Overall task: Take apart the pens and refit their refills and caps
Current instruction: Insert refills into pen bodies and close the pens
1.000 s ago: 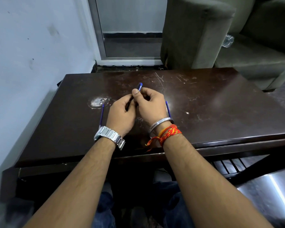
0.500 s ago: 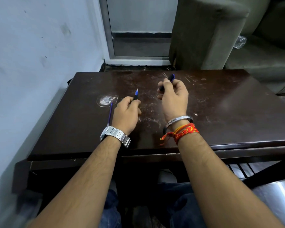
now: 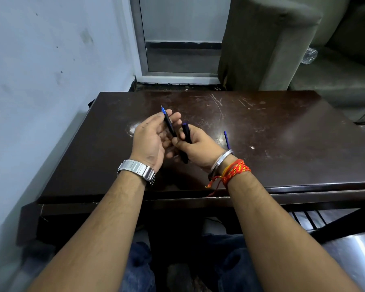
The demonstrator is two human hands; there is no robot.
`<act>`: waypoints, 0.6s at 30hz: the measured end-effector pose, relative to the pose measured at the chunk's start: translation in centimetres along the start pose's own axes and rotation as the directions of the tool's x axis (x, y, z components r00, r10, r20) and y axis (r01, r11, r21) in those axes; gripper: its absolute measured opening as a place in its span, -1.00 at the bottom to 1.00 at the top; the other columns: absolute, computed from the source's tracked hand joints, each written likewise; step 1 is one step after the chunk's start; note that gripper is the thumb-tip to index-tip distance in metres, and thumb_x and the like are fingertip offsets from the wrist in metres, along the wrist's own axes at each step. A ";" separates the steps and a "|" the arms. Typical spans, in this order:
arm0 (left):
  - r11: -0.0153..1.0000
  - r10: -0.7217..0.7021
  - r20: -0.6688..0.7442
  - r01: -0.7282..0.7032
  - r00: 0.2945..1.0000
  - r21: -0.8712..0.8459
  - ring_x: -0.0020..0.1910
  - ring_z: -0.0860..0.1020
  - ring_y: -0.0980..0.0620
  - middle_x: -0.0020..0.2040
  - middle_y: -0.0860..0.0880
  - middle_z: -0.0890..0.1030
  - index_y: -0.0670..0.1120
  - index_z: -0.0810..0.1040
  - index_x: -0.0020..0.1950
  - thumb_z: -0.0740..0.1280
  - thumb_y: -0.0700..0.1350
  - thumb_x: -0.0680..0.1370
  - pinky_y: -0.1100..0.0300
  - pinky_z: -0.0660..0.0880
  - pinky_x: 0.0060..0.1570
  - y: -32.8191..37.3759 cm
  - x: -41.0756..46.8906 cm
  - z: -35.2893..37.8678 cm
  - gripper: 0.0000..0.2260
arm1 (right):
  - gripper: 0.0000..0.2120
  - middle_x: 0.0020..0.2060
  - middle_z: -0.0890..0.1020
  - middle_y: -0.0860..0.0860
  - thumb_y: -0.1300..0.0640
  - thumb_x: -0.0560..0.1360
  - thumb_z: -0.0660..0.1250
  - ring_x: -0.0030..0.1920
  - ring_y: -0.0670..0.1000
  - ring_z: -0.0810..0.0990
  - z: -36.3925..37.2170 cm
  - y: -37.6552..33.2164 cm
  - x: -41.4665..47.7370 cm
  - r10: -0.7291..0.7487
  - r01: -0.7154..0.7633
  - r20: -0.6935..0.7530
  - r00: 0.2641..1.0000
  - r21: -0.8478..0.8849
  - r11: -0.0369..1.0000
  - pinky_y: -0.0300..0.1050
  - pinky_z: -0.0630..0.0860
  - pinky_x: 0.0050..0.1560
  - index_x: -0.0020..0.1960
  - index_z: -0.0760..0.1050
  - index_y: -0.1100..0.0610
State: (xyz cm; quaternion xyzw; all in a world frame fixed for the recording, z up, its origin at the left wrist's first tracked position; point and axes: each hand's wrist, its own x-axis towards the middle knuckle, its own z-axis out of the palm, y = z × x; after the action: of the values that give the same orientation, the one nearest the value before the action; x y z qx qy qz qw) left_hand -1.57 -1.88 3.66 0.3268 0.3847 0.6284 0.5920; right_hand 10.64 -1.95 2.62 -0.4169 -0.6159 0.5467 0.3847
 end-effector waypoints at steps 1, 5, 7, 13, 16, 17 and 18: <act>1.000 0.002 0.008 -0.002 1.000 0.011 -0.28 0.65 -0.04 -0.06 -0.14 0.72 -0.18 0.59 0.08 0.21 -0.19 0.65 0.16 0.49 -0.35 0.0 0.0 -0.1 -0.83 | -0.82 -0.15 0.60 0.11 0.38 0.61 0.15 -0.30 -0.02 0.65 -0.2 0.0 -0.1 0.005 -0.005 0.019 1.000 0.003 1.000 -0.17 0.58 -0.30 -0.05 0.34 0.13; 0.996 0.022 -0.005 -0.021 1.000 0.092 -0.33 0.62 -0.07 -0.16 -0.09 0.69 -0.17 0.60 0.05 0.27 -0.19 0.64 0.08 0.41 -0.34 -0.5 0.2 -0.4 -0.88 | -0.88 -0.17 0.59 0.15 0.37 0.59 0.22 -0.27 0.02 0.61 -0.4 0.3 -0.3 0.022 -0.022 -0.006 1.000 -0.029 0.999 -0.06 0.59 -0.16 -0.05 0.38 0.18; 0.996 0.049 -0.067 -0.044 0.997 0.073 -0.32 0.63 -0.04 -0.24 -0.06 0.67 -0.17 0.62 -0.03 0.33 -0.21 0.60 0.00 0.55 -0.25 -0.6 0.4 -0.4 -0.91 | -0.83 -0.27 0.53 0.01 0.21 0.55 0.33 -0.24 0.02 0.54 -0.4 0.3 0.0 0.042 -0.054 -0.091 0.995 -0.130 0.990 -0.01 0.53 -0.12 -0.16 0.37 0.09; 0.983 0.135 -0.145 -0.115 0.980 0.141 -0.28 0.66 -0.03 -0.26 -0.05 0.70 -0.18 0.65 -0.02 0.42 -0.21 0.54 0.05 0.61 -0.23 -1.0 1.1 -1.3 -0.94 | -0.65 0.19 0.49 0.20 -0.05 0.61 0.07 0.23 0.26 0.43 -1.3 1.9 0.5 0.140 -0.371 -0.353 0.925 -0.755 0.541 0.14 0.39 0.25 0.17 0.44 0.18; 0.978 0.135 -0.139 -0.110 0.981 0.176 -0.27 0.68 -0.04 -0.26 -0.05 0.71 -0.15 0.65 -0.02 0.45 -0.21 0.52 0.08 0.62 -0.25 -1.3 1.1 -1.3 -0.94 | -0.67 0.21 0.47 0.23 0.03 0.60 0.21 0.22 0.26 0.48 -1.5 2.5 0.8 0.132 -0.370 -0.353 0.926 -0.789 0.490 0.04 0.43 0.21 0.20 0.46 0.26; 0.977 0.132 -0.133 -0.107 0.982 0.185 -0.26 0.69 -0.04 -0.26 -0.05 0.71 -0.13 0.65 -0.04 0.46 -0.21 0.51 0.10 0.62 -0.26 -1.3 1.1 -1.2 -0.95 | -0.68 0.21 0.47 0.23 0.04 0.58 0.26 0.19 0.24 0.50 -1.6 2.7 0.9 0.138 -0.372 -0.351 0.926 -0.784 0.498 -0.02 0.44 0.15 0.18 0.47 0.27; 0.976 0.126 -0.128 -0.100 0.984 0.193 -0.26 0.70 -0.04 -0.26 -0.04 0.72 -0.12 0.65 -0.05 0.46 -0.22 0.51 0.11 0.62 -0.26 -1.3 1.0 -1.1 -0.95 | -0.69 0.20 0.47 0.23 0.05 0.56 0.31 0.16 0.23 0.52 -1.7 2.7 1.0 0.140 -0.379 -0.360 0.922 -0.773 0.510 -0.06 0.43 0.06 0.16 0.47 0.27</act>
State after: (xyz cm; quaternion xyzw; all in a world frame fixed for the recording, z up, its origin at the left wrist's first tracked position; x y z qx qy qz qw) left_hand -1.97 -1.00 1.88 0.3572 0.4629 0.6436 0.4939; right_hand 12.10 -0.32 0.12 -0.7019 -0.6757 0.1848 0.1294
